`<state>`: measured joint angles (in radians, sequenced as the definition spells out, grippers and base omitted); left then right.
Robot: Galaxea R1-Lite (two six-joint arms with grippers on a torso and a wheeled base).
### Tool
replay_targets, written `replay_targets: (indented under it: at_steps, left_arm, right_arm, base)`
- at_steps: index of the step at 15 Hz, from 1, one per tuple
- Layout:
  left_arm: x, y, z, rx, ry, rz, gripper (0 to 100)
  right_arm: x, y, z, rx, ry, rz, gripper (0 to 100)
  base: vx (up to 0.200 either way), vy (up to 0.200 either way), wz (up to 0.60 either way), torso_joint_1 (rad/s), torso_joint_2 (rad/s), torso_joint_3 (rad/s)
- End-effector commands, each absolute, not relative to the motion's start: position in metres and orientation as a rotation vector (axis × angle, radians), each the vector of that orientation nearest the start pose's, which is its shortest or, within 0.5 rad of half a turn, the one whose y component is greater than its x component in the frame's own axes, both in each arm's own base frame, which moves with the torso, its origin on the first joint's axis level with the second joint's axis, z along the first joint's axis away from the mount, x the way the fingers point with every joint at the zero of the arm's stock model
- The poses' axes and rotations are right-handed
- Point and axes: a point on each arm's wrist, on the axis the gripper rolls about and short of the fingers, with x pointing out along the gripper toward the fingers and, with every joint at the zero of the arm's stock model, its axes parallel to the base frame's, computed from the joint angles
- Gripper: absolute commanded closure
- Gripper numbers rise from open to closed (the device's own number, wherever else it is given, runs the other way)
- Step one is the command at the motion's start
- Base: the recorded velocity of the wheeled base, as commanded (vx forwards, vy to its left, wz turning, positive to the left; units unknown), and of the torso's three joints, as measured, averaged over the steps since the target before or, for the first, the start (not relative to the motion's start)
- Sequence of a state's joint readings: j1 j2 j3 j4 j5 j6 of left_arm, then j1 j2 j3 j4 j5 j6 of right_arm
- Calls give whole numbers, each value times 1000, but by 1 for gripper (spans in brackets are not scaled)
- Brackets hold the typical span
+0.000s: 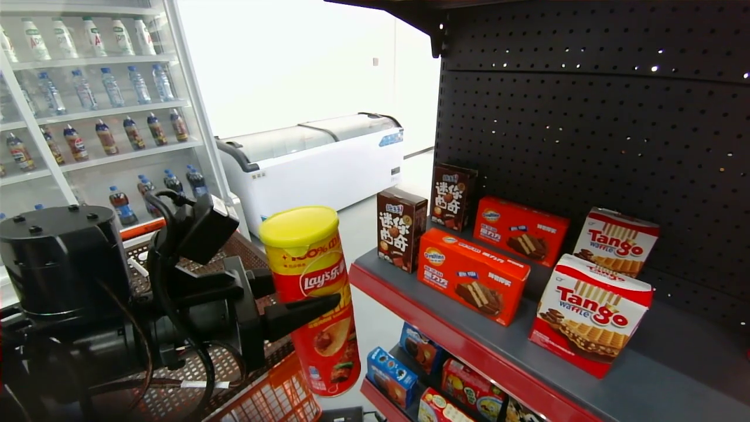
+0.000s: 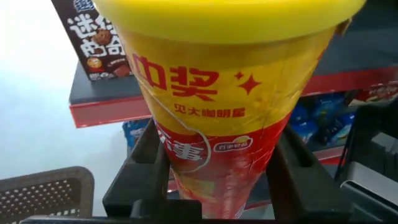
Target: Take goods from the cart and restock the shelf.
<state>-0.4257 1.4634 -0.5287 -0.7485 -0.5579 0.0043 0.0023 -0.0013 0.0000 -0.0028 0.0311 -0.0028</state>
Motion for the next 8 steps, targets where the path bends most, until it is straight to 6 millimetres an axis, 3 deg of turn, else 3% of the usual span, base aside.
replay_targets:
  at_steps: [1,8]
  left_arm:
    - [208,-107,193,-7,157,-983,100]
    - [206,-109,195,11,135,-1062,100]
  right_arm:
    - [-23,1,76,-3,-3,35,0]
    - [-23,1,76,-3,-3,35,0]
  base:
    - [0,0,0,0,0,0]
    - [0,0,0,0,0,0]
